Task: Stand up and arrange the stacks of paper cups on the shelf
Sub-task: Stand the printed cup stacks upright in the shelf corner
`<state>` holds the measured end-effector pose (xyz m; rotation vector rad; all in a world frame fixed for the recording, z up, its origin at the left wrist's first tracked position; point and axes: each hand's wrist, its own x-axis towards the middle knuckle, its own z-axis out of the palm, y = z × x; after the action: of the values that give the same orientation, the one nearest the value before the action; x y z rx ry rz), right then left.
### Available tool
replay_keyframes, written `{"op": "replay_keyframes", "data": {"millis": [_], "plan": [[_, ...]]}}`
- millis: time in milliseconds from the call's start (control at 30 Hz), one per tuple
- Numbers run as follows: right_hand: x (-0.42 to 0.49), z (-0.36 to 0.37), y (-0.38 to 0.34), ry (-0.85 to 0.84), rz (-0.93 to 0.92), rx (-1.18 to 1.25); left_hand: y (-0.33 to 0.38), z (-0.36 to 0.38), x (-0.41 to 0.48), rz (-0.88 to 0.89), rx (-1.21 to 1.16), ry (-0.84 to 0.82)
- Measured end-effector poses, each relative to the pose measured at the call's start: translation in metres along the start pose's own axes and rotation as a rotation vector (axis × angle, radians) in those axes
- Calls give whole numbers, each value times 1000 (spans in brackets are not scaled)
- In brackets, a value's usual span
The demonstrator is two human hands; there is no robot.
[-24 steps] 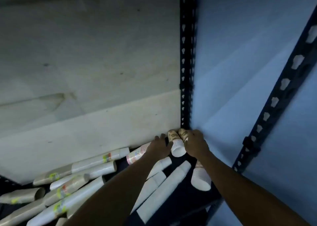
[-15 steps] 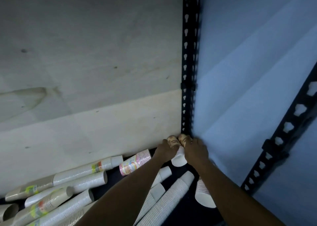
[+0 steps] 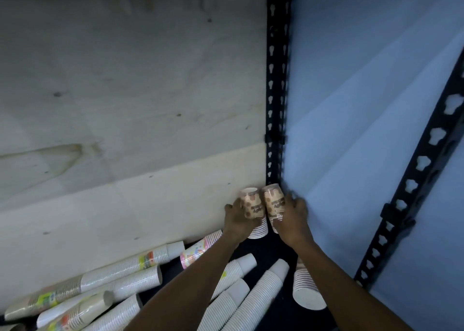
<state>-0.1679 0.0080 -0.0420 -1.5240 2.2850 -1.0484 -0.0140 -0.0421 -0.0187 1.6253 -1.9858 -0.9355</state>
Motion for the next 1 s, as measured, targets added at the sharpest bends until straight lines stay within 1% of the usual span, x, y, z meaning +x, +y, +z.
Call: {"op": "replay_keyframes", "data": {"millis": [67,200,267,300,467,533,633,833,1000], "plan": [[0,4,2,55,12,72,-3,-6,3,49,100,19],[-3,23,10,188,-82,116,-21,-6,13,73,100,84],[-4,28,17,158,-83,98,-34,-3,17,84,108,110],[-4,28,18,118,-73,92,-38,-5,19,98,107,111],[-5,32,28,-36,44,60,-46,-8,27,178,148,34],[-4,32,29,-74,58,39,-43,-7,28,212,181,31],[-1,30,30,-100,52,-33,-50,4,28,210,220,42],[-5,28,33,-131,24,-79,-50,18,14,250,307,106],[-23,15,35,-159,41,-114,-48,17,-2,197,377,171]]}}
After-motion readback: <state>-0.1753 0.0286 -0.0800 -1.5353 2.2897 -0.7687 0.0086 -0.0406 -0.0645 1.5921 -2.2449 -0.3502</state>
